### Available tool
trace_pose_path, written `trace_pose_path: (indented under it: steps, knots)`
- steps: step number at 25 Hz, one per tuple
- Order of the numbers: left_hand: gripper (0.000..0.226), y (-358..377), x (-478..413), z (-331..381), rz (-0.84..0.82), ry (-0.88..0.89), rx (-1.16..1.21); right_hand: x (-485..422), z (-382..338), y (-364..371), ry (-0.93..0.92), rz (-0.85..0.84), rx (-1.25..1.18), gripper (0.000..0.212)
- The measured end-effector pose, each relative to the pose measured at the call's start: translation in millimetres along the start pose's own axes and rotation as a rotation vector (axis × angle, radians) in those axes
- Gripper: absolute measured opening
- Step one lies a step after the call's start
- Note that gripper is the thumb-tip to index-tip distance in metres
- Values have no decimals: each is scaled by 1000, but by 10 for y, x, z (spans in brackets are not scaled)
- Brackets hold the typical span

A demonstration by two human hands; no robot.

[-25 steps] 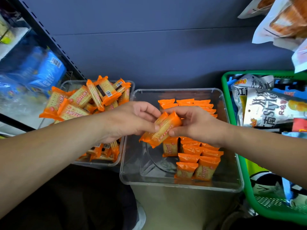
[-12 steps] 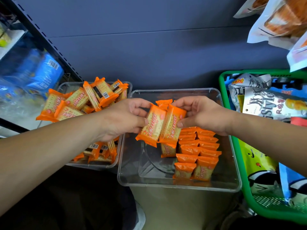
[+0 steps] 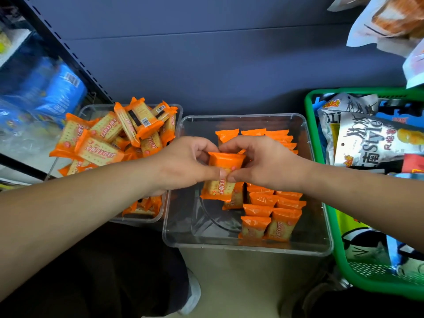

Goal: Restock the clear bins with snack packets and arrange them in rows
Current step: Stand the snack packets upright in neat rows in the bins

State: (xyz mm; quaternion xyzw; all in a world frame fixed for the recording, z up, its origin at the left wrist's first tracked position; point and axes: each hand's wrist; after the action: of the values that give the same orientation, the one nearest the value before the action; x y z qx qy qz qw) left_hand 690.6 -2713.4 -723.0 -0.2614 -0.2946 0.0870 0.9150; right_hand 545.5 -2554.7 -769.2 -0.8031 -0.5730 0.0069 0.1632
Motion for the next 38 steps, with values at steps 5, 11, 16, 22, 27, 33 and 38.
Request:
trace_pose_path:
  steps: [5, 11, 16, 22, 27, 33, 38]
  knots:
    - [37, 49, -36, -99, -92, -9, -36, 89, -42, -34, 106, -64, 19, 42]
    - [74, 214, -154, -345, -206, -22, -541, 82, 147, 267, 0, -134, 489, 40]
    - [47, 360, -161, -458, -178, 41, -555, 103, 340, 375, -81, -108, 830, 53]
    - [36, 787, -231, -572, 53, 88, -370, 185, 370, 263, -83, -98, 798, 54]
    - [39, 831, -227, -616, 116, 83, -284, 145, 378, 23, -73, 59, 477, 24]
    - [59, 856, -194, -511, 142, 37, -454, 171, 334, 15, -124, 61, 492, 30]
    - [63, 452, -15, -407, 98, -31, -409, 216, 11, 50, -54, 12, 596, 31]
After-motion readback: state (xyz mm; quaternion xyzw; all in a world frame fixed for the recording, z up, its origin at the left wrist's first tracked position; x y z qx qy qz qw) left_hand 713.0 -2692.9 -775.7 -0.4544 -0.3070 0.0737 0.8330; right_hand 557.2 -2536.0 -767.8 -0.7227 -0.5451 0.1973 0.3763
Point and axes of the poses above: each hand's wrist, its own x-axis away from the middle knuckle, its own y-axis out of the palm, z = x × y, and after that the axes turned 10 degrees about -x, right-handed
